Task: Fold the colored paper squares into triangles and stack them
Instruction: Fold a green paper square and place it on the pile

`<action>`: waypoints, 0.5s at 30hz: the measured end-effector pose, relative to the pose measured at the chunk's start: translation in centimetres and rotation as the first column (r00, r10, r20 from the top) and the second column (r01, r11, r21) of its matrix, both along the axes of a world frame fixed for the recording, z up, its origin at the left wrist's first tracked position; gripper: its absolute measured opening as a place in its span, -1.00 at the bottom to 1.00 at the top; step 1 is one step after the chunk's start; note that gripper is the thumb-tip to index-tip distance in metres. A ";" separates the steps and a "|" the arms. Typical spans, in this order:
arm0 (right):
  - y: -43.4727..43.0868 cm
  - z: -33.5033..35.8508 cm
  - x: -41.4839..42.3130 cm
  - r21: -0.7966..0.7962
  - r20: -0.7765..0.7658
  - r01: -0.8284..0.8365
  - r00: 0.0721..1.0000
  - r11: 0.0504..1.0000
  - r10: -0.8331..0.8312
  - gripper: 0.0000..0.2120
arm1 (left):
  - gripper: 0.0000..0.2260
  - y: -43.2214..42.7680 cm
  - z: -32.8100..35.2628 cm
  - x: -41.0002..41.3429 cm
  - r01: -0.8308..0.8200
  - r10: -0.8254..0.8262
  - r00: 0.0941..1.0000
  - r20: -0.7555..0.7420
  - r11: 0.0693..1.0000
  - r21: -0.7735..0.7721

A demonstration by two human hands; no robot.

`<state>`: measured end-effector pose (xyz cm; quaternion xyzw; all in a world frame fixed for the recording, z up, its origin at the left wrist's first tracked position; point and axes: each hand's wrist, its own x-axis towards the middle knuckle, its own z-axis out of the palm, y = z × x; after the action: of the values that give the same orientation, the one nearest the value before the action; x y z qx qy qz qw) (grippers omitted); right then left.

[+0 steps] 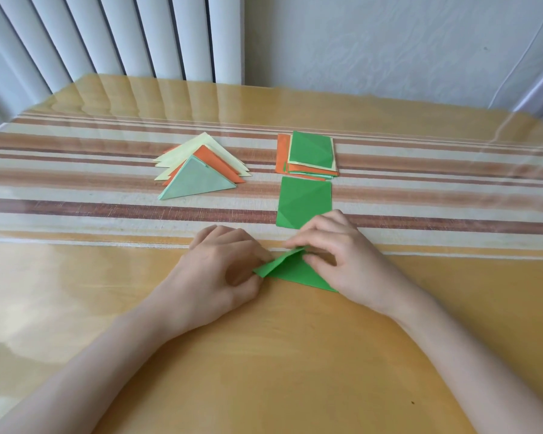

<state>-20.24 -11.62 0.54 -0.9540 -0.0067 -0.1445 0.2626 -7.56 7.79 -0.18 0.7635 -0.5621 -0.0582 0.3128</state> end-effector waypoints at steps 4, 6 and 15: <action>-0.5 -0.6 -0.8 -0.150 0.006 -0.058 0.998 0.987 0.060 -0.55 | -0.65 0.6 0.1 -0.7 0.027 -0.028 0.998 0.064 0.999 0.019; -0.4 -0.6 -1.1 -0.206 -0.003 -0.044 0.999 0.978 0.044 -0.47 | -0.59 0.9 0.4 -0.8 0.027 -0.029 0.995 0.090 0.999 0.023; 0.7 -0.8 -1.0 -0.394 0.071 0.061 0.997 0.917 -0.035 -0.38 | -0.66 0.9 0.8 -0.8 0.025 -0.022 0.973 0.231 1.000 -0.010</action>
<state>-21.23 -10.90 -0.25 -0.9822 -0.0206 -0.1764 0.0606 -8.40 8.68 0.65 0.7564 -0.6039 0.0307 0.2494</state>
